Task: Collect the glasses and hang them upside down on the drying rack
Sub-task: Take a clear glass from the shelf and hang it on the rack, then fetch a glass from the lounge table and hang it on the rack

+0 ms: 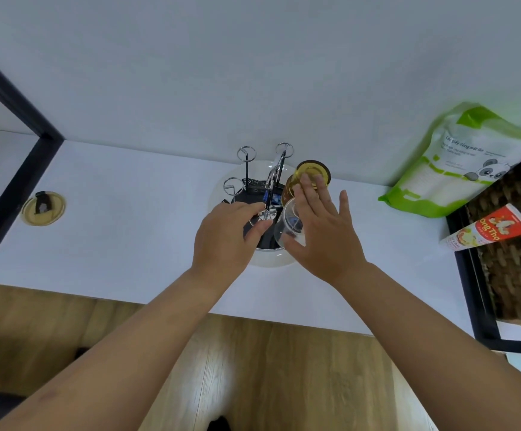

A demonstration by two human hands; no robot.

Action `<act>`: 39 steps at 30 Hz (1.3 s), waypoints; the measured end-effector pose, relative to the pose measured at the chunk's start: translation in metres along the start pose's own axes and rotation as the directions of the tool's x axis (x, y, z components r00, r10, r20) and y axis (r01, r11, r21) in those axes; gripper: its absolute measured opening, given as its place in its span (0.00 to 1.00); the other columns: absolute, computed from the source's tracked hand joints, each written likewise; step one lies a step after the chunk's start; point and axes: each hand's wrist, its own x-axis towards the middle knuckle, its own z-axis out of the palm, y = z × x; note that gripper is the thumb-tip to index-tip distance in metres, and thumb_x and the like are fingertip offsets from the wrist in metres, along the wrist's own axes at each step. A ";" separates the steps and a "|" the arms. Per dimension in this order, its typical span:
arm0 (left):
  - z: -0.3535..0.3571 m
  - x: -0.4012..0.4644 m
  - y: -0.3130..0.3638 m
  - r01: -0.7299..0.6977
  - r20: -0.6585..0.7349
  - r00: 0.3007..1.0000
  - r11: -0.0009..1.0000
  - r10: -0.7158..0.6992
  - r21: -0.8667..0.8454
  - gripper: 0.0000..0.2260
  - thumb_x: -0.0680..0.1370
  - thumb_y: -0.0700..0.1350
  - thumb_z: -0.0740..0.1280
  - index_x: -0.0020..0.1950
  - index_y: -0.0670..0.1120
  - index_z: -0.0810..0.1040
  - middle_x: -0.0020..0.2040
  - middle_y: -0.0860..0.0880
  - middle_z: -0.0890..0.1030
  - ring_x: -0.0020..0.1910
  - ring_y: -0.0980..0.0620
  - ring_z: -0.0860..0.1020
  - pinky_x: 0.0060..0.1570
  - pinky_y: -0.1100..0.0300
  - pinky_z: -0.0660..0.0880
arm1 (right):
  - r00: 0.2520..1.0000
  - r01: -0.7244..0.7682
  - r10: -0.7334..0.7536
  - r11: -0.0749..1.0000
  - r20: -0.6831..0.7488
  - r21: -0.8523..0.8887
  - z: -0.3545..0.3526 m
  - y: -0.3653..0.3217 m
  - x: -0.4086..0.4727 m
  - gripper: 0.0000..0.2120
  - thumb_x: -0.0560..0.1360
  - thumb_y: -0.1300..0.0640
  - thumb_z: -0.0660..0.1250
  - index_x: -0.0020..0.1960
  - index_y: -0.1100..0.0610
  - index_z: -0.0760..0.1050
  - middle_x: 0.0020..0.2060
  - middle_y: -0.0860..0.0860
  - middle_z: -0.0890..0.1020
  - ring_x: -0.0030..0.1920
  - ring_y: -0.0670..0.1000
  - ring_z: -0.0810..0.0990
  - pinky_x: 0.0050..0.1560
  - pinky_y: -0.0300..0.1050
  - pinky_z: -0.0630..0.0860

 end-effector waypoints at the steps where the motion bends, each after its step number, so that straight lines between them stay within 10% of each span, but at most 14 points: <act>1: 0.000 0.000 0.000 0.001 0.005 1.000 1.000 -0.001 0.001 0.17 0.81 0.57 0.68 0.67 0.53 0.82 0.55 0.55 0.84 0.55 0.54 0.77 0.49 0.64 0.68 | 1.000 0.000 0.000 1.000 0.000 0.004 0.000 0.000 0.000 0.41 0.79 0.39 0.63 0.83 0.60 0.56 0.85 0.55 0.53 0.85 0.56 0.46 0.80 0.68 0.47; 21: -0.045 -0.009 0.026 -0.005 0.057 0.998 1.000 0.007 -0.031 0.19 0.82 0.54 0.66 0.72 0.52 0.76 0.66 0.53 0.78 0.65 0.51 0.73 0.65 0.50 0.72 | 0.999 -0.044 0.039 0.968 0.022 0.248 -0.066 -0.004 -0.014 0.38 0.77 0.36 0.59 0.83 0.48 0.58 0.84 0.52 0.57 0.85 0.56 0.47 0.79 0.69 0.52; 39: -0.326 -0.032 0.289 -0.326 -0.066 0.944 0.944 0.323 -0.043 0.24 0.84 0.59 0.58 0.80 0.58 0.65 0.78 0.58 0.68 0.77 0.57 0.63 0.72 0.59 0.58 | 0.959 0.067 0.004 0.968 -0.282 0.242 -0.448 -0.036 -0.093 0.36 0.80 0.34 0.61 0.84 0.42 0.56 0.83 0.49 0.59 0.83 0.52 0.55 0.80 0.56 0.57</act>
